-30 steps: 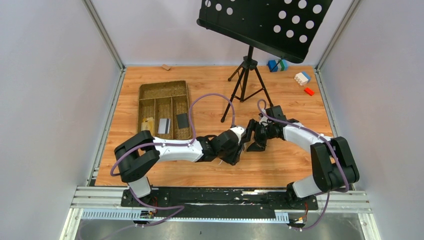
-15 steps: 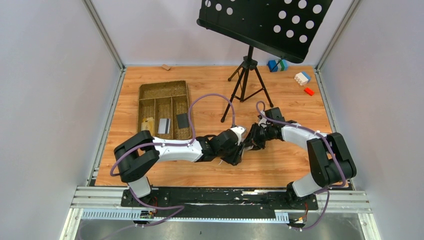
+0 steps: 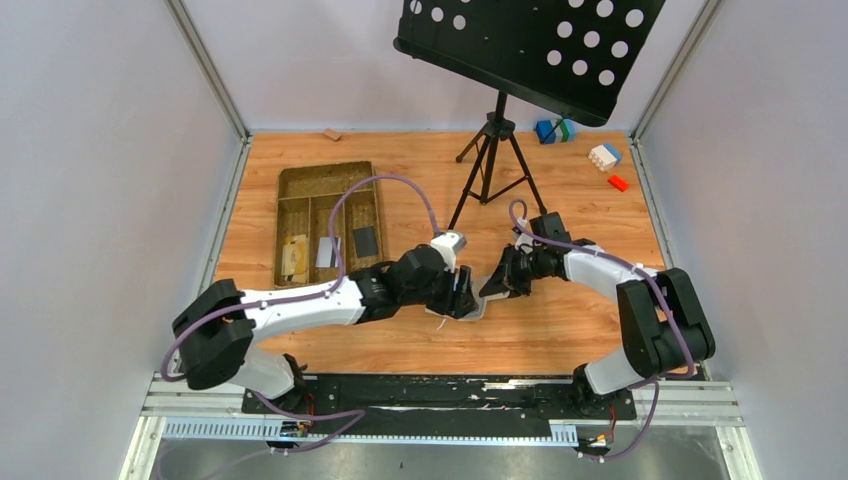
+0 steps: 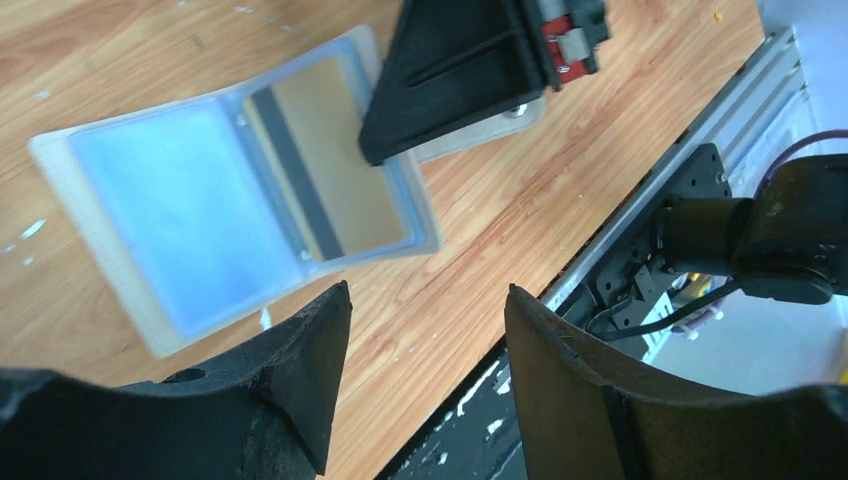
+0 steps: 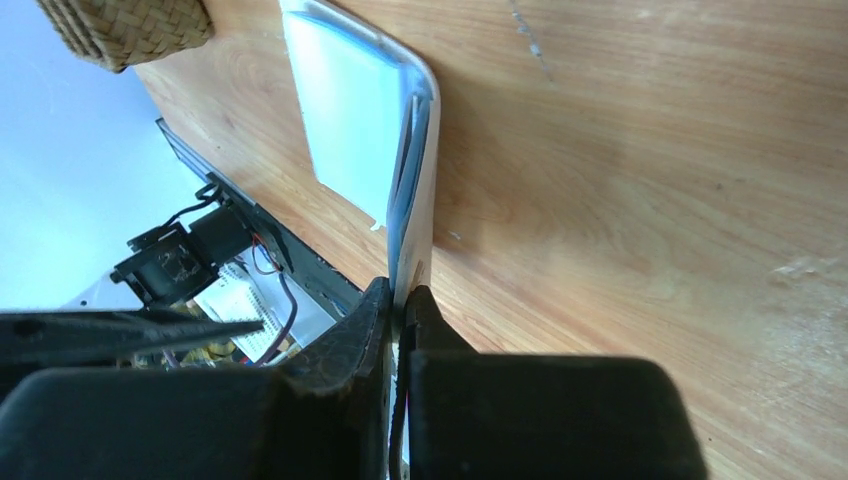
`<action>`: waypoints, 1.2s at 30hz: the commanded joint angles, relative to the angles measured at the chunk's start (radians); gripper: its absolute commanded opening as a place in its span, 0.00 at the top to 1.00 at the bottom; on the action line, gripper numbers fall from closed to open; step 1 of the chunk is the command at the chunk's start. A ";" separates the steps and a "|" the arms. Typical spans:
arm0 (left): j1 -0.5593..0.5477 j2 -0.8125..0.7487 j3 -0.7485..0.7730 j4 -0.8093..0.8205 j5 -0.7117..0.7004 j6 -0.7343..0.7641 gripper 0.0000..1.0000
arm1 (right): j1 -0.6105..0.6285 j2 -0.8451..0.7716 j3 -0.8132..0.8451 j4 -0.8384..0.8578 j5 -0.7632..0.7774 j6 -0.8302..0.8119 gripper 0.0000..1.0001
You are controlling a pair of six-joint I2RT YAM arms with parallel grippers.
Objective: Take the credit cards out of the card holder
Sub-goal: Pick up the card holder from the center of the board.
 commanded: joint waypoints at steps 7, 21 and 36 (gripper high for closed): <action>0.136 -0.267 -0.133 -0.071 0.039 -0.177 0.30 | -0.026 -0.158 -0.029 0.060 -0.165 -0.092 1.00; 0.246 -0.447 -0.199 -0.150 0.160 -0.177 0.00 | -0.058 -0.338 -0.039 0.099 -0.415 -0.052 1.00; 0.290 -0.450 -0.281 0.075 0.325 -0.262 0.10 | -0.018 -0.368 -0.003 0.188 -0.451 0.059 1.00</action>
